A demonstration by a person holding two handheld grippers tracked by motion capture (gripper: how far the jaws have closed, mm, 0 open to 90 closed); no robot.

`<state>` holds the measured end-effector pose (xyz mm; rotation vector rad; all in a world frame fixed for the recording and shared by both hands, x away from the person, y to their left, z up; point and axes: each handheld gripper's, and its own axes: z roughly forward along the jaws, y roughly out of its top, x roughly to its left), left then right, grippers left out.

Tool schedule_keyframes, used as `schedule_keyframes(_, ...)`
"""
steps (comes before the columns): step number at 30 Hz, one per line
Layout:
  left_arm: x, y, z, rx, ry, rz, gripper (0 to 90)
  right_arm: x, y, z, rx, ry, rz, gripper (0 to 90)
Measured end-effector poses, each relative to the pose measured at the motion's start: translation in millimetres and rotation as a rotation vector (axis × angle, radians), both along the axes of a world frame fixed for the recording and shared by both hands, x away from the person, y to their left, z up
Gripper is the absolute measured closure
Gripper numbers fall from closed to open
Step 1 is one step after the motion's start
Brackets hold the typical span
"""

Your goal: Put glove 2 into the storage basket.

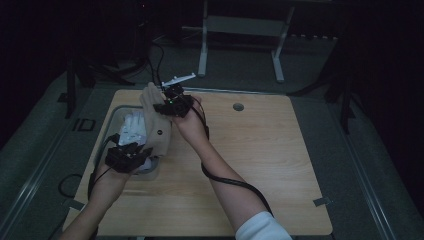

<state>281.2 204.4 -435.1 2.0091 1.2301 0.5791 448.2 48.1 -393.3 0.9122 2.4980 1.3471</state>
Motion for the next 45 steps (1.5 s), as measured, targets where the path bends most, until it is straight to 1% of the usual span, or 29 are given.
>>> schedule_keyframes(3, -1.4, 12.2, -1.2, 0.005, 0.009, 0.021, 77.2, 2.5, 14.8, -3.3, -0.006, 0.007, 0.017, 68.4)
schedule_keyframes(4, -1.9, 16.7, -1.9, -0.001, 0.014, 0.030, 77.2, 3.2, 20.2, -4.7, -0.010, 0.013, 0.022, 68.4)
schedule_keyframes(6, -3.9, 25.3, -3.3, 0.006, 0.021, 0.045, 77.2, 3.8, 31.4, -7.7, -0.016, 0.015, 0.035, 68.4)
schedule_keyframes(7, -4.9, 29.5, -4.2, 0.005, 0.027, 0.051, 77.2, 4.1, 36.6, -9.4, -0.012, 0.017, 0.043, 68.4)
schedule_keyframes(8, -5.9, 33.5, -5.3, -0.001, 0.031, 0.059, 77.2, 4.2, 41.9, -11.1, -0.019, 0.023, 0.050, 68.3)
schedule_keyframes(9, -6.6, 37.3, -6.3, 0.006, 0.035, 0.064, 77.2, 4.1, 46.9, -12.8, -0.023, 0.026, 0.054, 68.3)
schedule_keyframes(11, -7.2, 43.8, -9.0, 0.004, 0.045, 0.077, 77.2, 4.5, 56.3, -16.7, -0.030, 0.034, 0.062, 68.3)
schedule_keyframes(12, -7.1, 46.4, -10.7, 0.004, 0.051, 0.082, 77.2, 4.6, 60.7, -18.8, -0.031, 0.031, 0.065, 68.3)
schedule_keyframes(15, -6.3, 53.0, -17.4, -0.005, 0.069, 0.095, 77.1, 6.1, 72.1, -26.9, -0.032, 0.041, 0.078, 68.2)
schedule_keyframes(18, -5.1, 58.2, -25.5, -0.026, 0.093, 0.104, 77.1, 9.2, 80.5, -37.6, -0.037, 0.059, 0.090, 68.1)
schedule_keyframes(20, -5.2, 60.1, -31.0, -0.032, 0.103, 0.107, 77.1, 10.4, 83.9, -46.8, -0.050, 0.051, 0.102, 68.0)
schedule_keyframes(23, -3.3, 62.2, -38.4, -0.042, 0.117, 0.113, 77.1, 16.3, 85.9, -62.3, -0.074, 0.090, 0.101, 67.8)
schedule_keyframes(24, -2.0, 62.7, -40.5, -0.044, 0.123, 0.114, 77.0, 17.4, 86.3, -66.1, -0.081, 0.095, 0.100, 67.9)
schedule_keyframes(25, -0.5, 62.8, -42.8, -0.048, 0.131, 0.114, 77.0, 17.9, 86.9, -69.0, -0.086, 0.099, 0.095, 67.8)
schedule_keyframes(27, 3.3, 63.5, -47.5, -0.070, 0.157, 0.104, 76.9, 18.8, 87.5, -72.8, -0.092, 0.101, 0.089, 67.8)
schedule_keyframes(29, 5.6, 63.2, -50.3, -0.072, 0.167, 0.101, 76.8, 20.2, 88.4, -76.6, -0.102, 0.103, 0.085, 67.8)
schedule_keyframes(31, 7.6, 63.1, -52.2, -0.074, 0.173, 0.104, 76.5, 22.7, 88.4, -80.5, -0.104, 0.118, 0.083, 67.5)
schedule_keyframes(32, 8.7, 62.8, -53.4, -0.075, 0.183, 0.101, 76.2, 23.9, 88.7, -82.6, -0.106, 0.122, 0.084, 67.4)
schedule_keyframes(33, 9.1, 62.2, -54.4, -0.072, 0.186, 0.101, 75.3, 25.4, 89.1, -85.0, -0.108, 0.137, 0.084, 67.1)
schedule_keyframes(34, 9.1, 61.8, -54.9, -0.067, 0.185, 0.099, 75.2, 26.0, 89.3, -86.6, -0.109, 0.145, 0.085, 67.1)
schedule_keyframes(35, 9.3, 61.8, -55.5, -0.070, 0.185, 0.095, 74.8, 26.2, 89.2, -87.6, -0.109, 0.147, 0.086, 66.8)
schedule_keyframes(36, 9.6, 62.1, -56.4, -0.086, 0.186, 0.099, 73.4, 26.9, 89.3, -88.8, -0.113, 0.154, 0.087, 66.5)
schedule_keyframes(38, 10.2, 62.7, -57.8, -0.100, 0.191, 0.093, 71.6, 28.5, 88.4, -89.7, -0.111, 0.171, 0.082, 65.7)
schedule_keyframes(39, 10.3, 63.3, -58.2, -0.108, 0.189, 0.089, 69.3, 29.2, 88.3, -90.0, -0.113, 0.176, 0.086, 64.5)
schedule_keyframes(41, 9.7, 64.4, -58.3, -0.132, 0.189, 0.078, 60.8, 30.2, 88.0, -89.7, -0.122, 0.173, 0.093, 61.7)
schedule_keyframes(43, 7.6, 64.3, -56.6, -0.131, 0.177, 0.078, 54.7, 30.7, 87.1, -89.2, -0.122, 0.171, 0.099, 57.0)
schedule_keyframes(45, 5.2, 65.2, -53.2, -0.145, 0.161, 0.064, 48.0, 30.6, 85.4, -87.2, -0.123, 0.164, 0.097, 52.4)
